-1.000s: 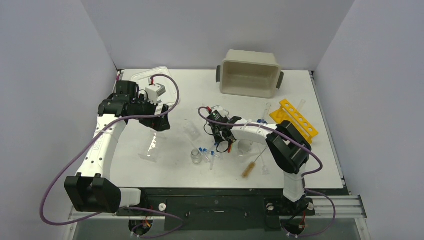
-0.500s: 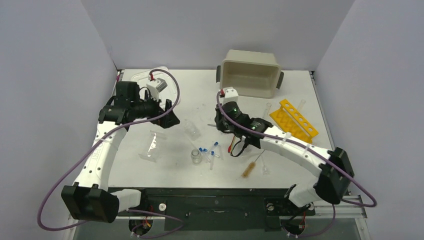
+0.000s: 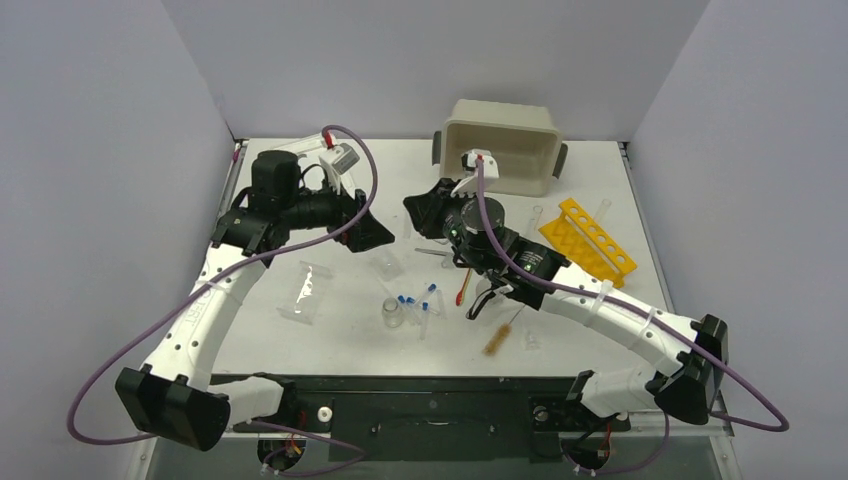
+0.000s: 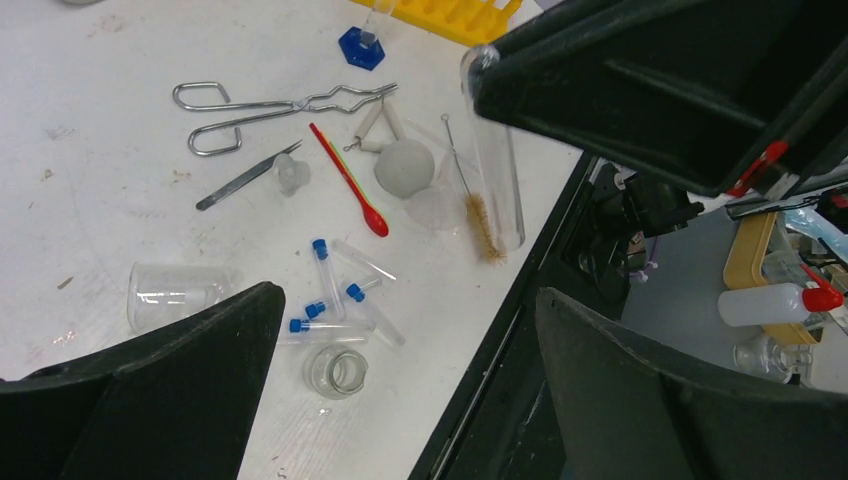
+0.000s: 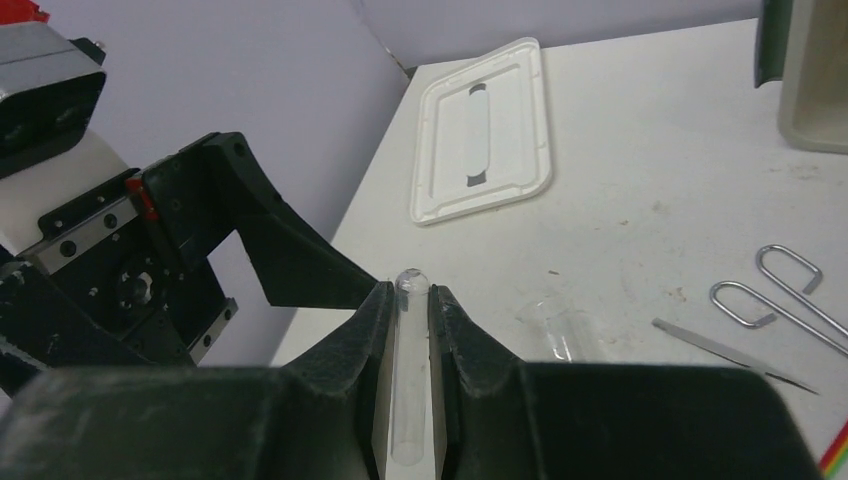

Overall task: Organize the chemistry lab equipment
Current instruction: Pick up the test tube at the center of the board.

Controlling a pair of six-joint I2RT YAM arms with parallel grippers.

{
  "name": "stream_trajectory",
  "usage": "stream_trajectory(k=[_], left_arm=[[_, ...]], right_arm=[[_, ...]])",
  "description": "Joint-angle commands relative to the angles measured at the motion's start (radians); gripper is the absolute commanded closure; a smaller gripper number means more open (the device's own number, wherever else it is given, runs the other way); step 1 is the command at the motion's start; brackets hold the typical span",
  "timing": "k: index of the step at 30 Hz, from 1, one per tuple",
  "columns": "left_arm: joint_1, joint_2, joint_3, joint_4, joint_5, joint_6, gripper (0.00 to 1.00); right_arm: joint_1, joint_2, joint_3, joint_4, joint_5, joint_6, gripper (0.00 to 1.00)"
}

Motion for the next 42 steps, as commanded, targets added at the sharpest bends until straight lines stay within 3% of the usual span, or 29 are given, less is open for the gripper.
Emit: stream_trajectory(k=[1,4,14,20,27,29,31,34,36,38,42], left_arm=[[0.001,0.02,0.047,0.129,0.076,-0.072,0.03],[-0.001,0.03,0.032,0.176,0.092,-0.098,0.0],[-0.006,0.022,0.009,0.173,0.124,-0.078,0.3],[-0.006,0.019,0.012,0.14,0.121,-0.04,0.53],[-0.004,0.023,0.034,0.095,0.111,0.04,0.98],[-0.004,0.022,0.035,0.08,0.1,0.062,1.0],[-0.005,0.023,0.036,0.054,0.083,0.1,1.0],[-0.006,0.021,0.049,-0.002,0.053,0.176,1.0],[-0.008,0.021,0.059,-0.049,0.039,0.243,1.0],[-0.012,0.02,0.067,-0.087,0.02,0.301,1.0],[-0.02,0.016,0.072,-0.134,0.007,0.38,1.0]], right_arm=[[0.018,0.03,0.045,0.108,-0.033,0.068,1.0],[0.019,0.054,0.053,0.126,-0.064,0.107,1.0],[0.02,0.109,0.101,0.149,-0.117,0.142,1.0],[0.02,0.107,0.098,0.152,-0.11,0.137,1.0],[0.016,0.106,0.121,0.115,-0.145,0.128,1.0],[0.001,0.102,0.132,0.084,-0.178,0.123,1.0],[-0.029,0.101,0.156,0.025,-0.242,0.126,0.94],[-0.095,0.099,0.213,-0.09,-0.387,0.111,0.61],[-0.129,0.108,0.273,-0.192,-0.459,0.085,0.49],[-0.151,0.13,0.345,-0.309,-0.525,0.043,0.41],[-0.159,0.192,0.492,-0.531,-0.597,-0.035,0.38]])
